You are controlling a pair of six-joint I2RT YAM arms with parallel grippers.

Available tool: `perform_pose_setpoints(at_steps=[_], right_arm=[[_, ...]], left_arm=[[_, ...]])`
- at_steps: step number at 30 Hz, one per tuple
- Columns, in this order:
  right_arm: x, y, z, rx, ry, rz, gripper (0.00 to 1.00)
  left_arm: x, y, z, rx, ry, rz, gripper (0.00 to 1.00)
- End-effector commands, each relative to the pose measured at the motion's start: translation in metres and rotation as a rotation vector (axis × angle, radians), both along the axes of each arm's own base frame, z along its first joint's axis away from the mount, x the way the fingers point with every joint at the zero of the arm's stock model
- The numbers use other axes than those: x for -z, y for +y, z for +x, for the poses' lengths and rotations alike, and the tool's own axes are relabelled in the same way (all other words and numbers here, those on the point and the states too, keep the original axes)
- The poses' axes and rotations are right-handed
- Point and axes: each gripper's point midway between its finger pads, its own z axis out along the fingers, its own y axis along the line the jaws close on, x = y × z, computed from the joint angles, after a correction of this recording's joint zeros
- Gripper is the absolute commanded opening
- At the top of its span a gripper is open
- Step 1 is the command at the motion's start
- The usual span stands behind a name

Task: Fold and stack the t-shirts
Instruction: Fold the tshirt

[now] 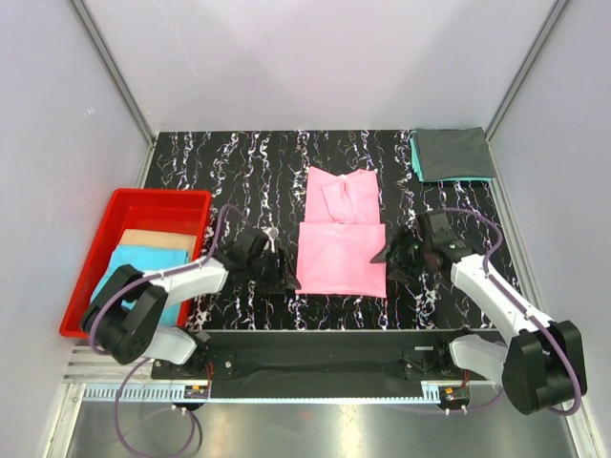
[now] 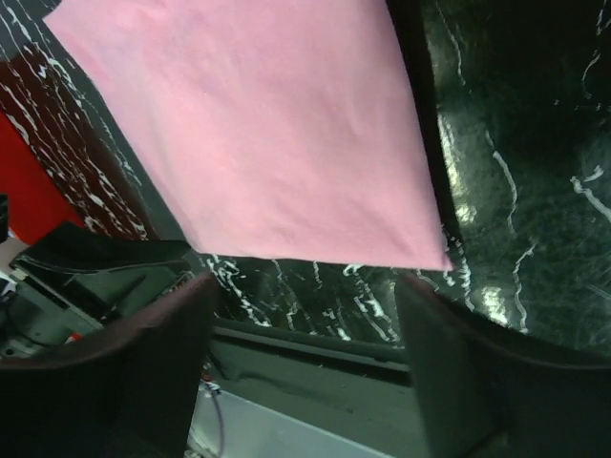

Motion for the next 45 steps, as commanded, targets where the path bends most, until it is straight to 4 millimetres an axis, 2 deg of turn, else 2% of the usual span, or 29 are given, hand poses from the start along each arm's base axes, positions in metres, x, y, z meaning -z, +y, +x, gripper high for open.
perform_pose_setpoints(at_steps=[1, 2, 3, 5, 7, 9, 10, 13, 19, 24, 26, 29, 30, 31, 32, 33, 34, 36, 37, 41, 45], right_arm=[[0.013, -0.002, 0.003, 0.124, 0.043, 0.048, 0.58], [0.022, -0.005, -0.002, 0.134, 0.076, 0.033, 0.35], [0.027, -0.005, -0.006, 0.150, 0.102, 0.034, 0.22], [0.045, -0.008, -0.017, 0.177, 0.160, 0.027, 0.22], [0.056, -0.009, -0.023, 0.214, 0.197, 0.036, 0.31], [0.063, -0.011, -0.025, 0.252, 0.216, 0.033, 0.35], [0.067, -0.014, -0.026, 0.266, 0.216, 0.026, 0.37], [0.076, -0.023, -0.030, 0.302, 0.217, -0.017, 0.40], [0.081, -0.025, -0.031, 0.336, 0.200, -0.004, 0.47], [0.086, -0.026, -0.029, 0.347, 0.185, 0.002, 0.47], [0.090, -0.028, -0.031, 0.350, 0.191, -0.013, 0.44], [0.093, -0.032, -0.032, 0.335, 0.181, -0.043, 0.26], [0.093, -0.034, -0.031, 0.333, 0.180, -0.056, 0.11], [0.091, -0.034, -0.031, 0.326, 0.174, -0.056, 0.05], [0.089, -0.034, -0.032, 0.319, 0.174, -0.058, 0.00], [0.087, -0.034, -0.032, 0.313, 0.169, -0.060, 0.00], [0.083, -0.034, -0.031, 0.306, 0.155, -0.058, 0.00], [0.081, -0.033, -0.032, 0.291, 0.145, -0.057, 0.00], [0.080, -0.033, -0.032, 0.286, 0.140, -0.056, 0.00], [0.083, -0.029, -0.037, 0.270, 0.149, -0.033, 0.00], [0.085, -0.027, -0.038, 0.266, 0.147, -0.019, 0.00]], left_arm=[[0.001, -0.001, 0.003, -0.142, -0.002, -0.060, 0.60], [0.004, -0.002, 0.000, -0.142, 0.008, -0.064, 0.60], [0.005, -0.002, -0.002, -0.140, 0.012, -0.056, 0.60], [0.012, 0.000, -0.004, -0.121, 0.015, 0.001, 0.60], [0.015, 0.000, -0.003, -0.115, 0.019, 0.039, 0.59], [0.018, 0.004, -0.005, -0.124, 0.023, 0.068, 0.56], [0.020, 0.005, -0.005, -0.130, 0.025, 0.076, 0.51], [0.026, 0.007, -0.010, -0.137, 0.040, 0.098, 0.49], [0.035, 0.007, -0.011, -0.139, 0.050, 0.125, 0.47], [0.037, 0.005, -0.010, -0.136, 0.041, 0.134, 0.40], [0.040, 0.006, -0.010, -0.139, 0.040, 0.144, 0.36], [0.041, 0.008, -0.010, -0.138, 0.039, 0.157, 0.23], [0.042, 0.010, -0.011, -0.135, 0.038, 0.166, 0.18], [0.041, 0.011, -0.011, -0.133, 0.035, 0.172, 0.08], [0.042, 0.017, -0.013, -0.136, 0.038, 0.206, 0.05], [0.041, 0.021, -0.013, -0.135, 0.029, 0.223, 0.03], [0.039, 0.026, -0.016, -0.137, 0.026, 0.238, 0.04], [0.035, 0.030, -0.015, -0.150, 0.007, 0.244, 0.18], [0.030, 0.030, -0.016, -0.153, -0.001, 0.236, 0.39], [0.019, 0.021, -0.018, -0.137, -0.023, 0.178, 0.51], [0.025, 0.006, -0.027, -0.125, 0.021, 0.109, 0.54]])
